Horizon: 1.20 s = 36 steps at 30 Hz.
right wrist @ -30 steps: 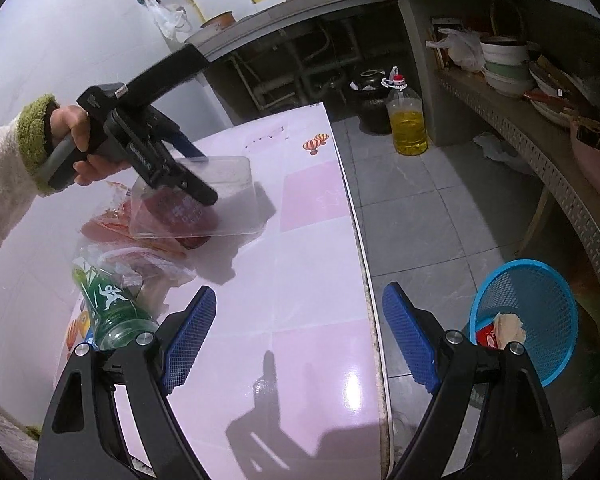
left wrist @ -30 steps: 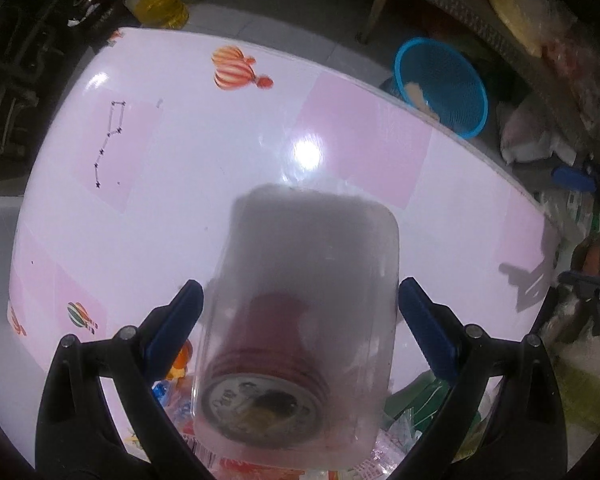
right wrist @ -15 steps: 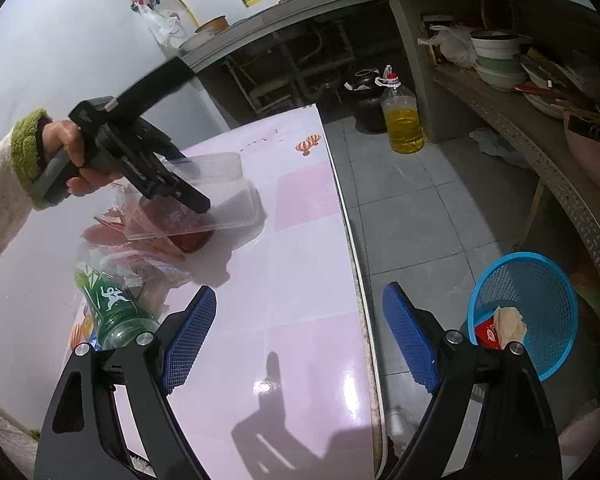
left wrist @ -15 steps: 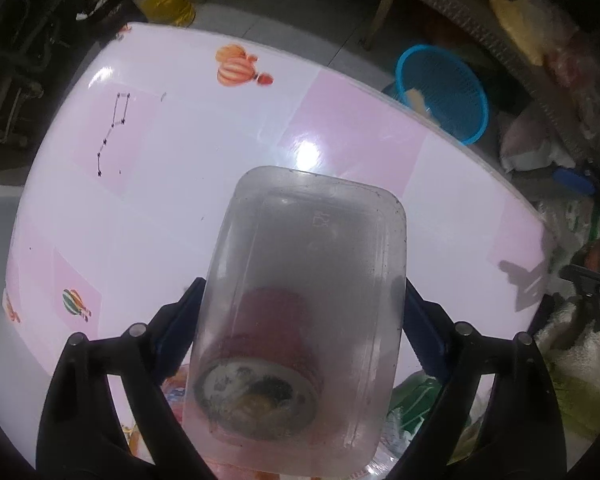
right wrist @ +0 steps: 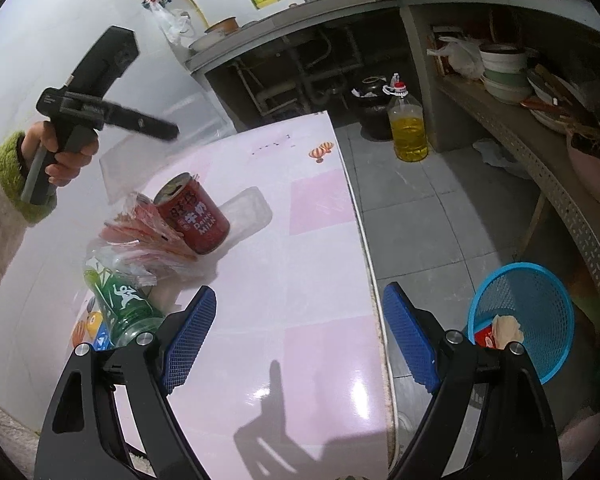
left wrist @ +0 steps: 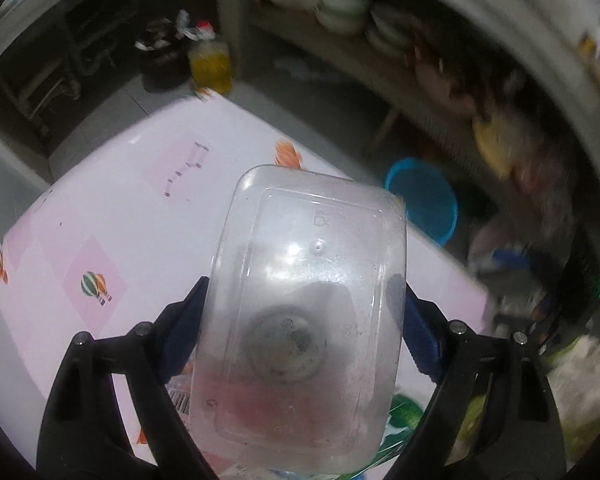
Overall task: Collect trash
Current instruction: 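Grasp a clear plastic wrapper with the right gripper while the left holds the container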
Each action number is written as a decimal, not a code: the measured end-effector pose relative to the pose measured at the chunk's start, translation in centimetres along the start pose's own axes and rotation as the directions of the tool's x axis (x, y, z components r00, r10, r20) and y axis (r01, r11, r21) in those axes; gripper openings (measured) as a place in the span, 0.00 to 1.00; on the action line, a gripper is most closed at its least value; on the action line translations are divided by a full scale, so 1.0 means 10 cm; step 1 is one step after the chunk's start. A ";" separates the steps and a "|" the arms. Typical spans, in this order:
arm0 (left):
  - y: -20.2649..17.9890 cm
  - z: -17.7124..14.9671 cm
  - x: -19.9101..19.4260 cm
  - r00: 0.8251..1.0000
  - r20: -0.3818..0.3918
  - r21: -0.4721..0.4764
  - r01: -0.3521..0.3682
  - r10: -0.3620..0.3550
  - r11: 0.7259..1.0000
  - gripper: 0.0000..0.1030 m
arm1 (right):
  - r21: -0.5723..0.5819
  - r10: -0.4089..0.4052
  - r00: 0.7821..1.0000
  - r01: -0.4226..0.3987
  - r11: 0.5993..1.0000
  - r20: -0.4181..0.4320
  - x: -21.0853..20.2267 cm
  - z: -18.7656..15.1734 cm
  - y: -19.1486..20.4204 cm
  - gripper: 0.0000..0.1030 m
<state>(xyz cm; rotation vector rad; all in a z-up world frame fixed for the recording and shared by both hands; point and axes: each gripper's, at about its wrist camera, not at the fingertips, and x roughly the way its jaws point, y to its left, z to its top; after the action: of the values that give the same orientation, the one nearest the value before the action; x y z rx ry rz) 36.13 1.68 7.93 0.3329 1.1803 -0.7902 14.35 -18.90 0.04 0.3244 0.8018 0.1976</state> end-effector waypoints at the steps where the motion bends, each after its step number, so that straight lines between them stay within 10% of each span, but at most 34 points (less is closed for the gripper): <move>1: 0.06 -0.03 -0.08 0.999 0.041 -0.035 0.016 -0.014 0.999 0.81 | -0.005 0.003 1.000 -0.003 1.000 0.001 0.00 0.01 0.02 0.80; 6: 0.26 -0.27 -0.39 0.977 0.211 -0.192 0.072 -0.030 0.979 0.80 | -0.030 0.022 1.000 -0.022 0.999 0.008 0.01 0.13 0.14 0.80; 16: 0.35 -0.89 -0.94 0.856 0.511 -0.379 0.145 0.076 0.914 0.81 | -0.084 0.198 0.980 -0.198 0.977 -0.006 0.47 0.71 0.60 0.80; 36: 0.42 -1.89 -1.63 0.669 0.649 -0.571 0.113 0.363 0.813 0.81 | -0.389 0.321 0.943 -0.328 0.861 -0.084 0.74 1.08 1.89 0.76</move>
<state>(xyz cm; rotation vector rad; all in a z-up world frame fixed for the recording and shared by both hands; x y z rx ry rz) 23.38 22.35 15.08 -0.4004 0.5388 -0.3252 26.31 -1.29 8.82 0.0670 0.6989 0.6745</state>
